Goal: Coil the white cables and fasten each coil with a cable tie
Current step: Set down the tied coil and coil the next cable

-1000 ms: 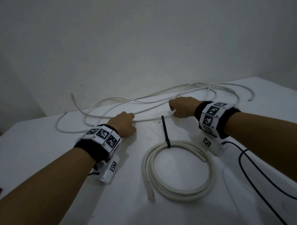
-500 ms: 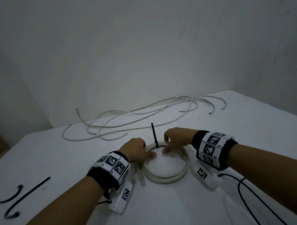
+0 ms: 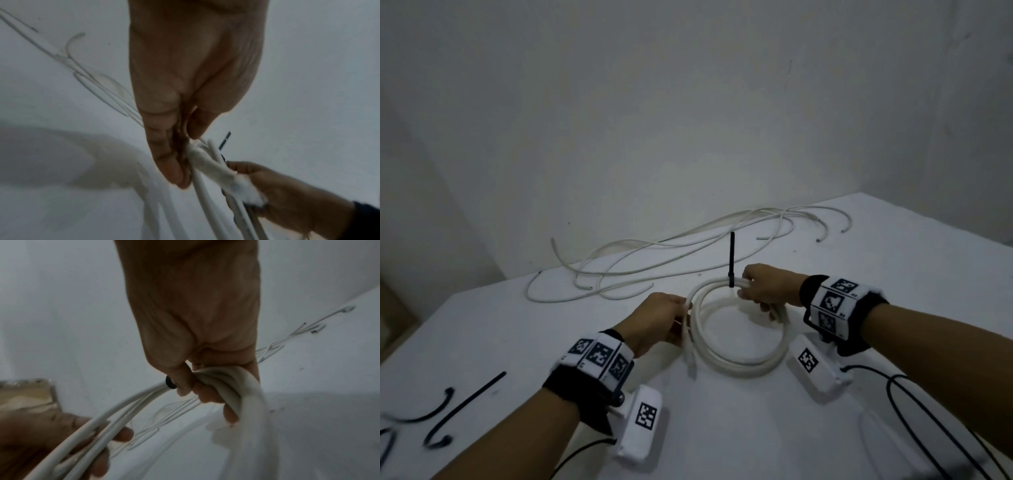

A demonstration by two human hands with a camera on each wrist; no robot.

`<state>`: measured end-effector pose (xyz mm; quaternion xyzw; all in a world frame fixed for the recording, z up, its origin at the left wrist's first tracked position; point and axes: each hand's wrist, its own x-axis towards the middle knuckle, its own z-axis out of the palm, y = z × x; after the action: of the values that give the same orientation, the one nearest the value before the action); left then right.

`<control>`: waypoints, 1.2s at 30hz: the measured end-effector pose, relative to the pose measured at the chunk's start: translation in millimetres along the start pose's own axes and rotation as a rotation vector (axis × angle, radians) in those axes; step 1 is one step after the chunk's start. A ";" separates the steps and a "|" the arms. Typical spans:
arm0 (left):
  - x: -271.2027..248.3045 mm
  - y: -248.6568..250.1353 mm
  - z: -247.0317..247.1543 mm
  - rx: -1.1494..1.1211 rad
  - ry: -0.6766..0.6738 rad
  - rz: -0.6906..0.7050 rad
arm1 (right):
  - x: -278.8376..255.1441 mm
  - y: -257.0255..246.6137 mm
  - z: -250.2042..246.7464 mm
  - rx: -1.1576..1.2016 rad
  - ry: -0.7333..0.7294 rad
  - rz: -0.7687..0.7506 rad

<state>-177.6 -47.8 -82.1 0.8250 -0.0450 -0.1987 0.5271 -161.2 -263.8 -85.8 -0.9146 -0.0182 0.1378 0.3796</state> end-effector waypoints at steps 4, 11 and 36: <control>-14.0 -3.0 -7.5 -0.173 -0.192 -0.052 | -7.0 2.6 -7.4 0.136 0.019 0.017; -15.0 -4.1 -16.1 0.055 0.018 0.019 | -16.4 -8.9 -10.8 0.280 -0.032 -0.033; -18.1 -24.3 27.3 -0.516 0.093 -0.244 | -8.1 -20.3 26.4 -0.096 0.220 0.032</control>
<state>-207.7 -55.2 -108.6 0.6711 0.1307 -0.2272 0.6934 -174.6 -232.2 -87.5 -0.9415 0.0316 0.0415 0.3330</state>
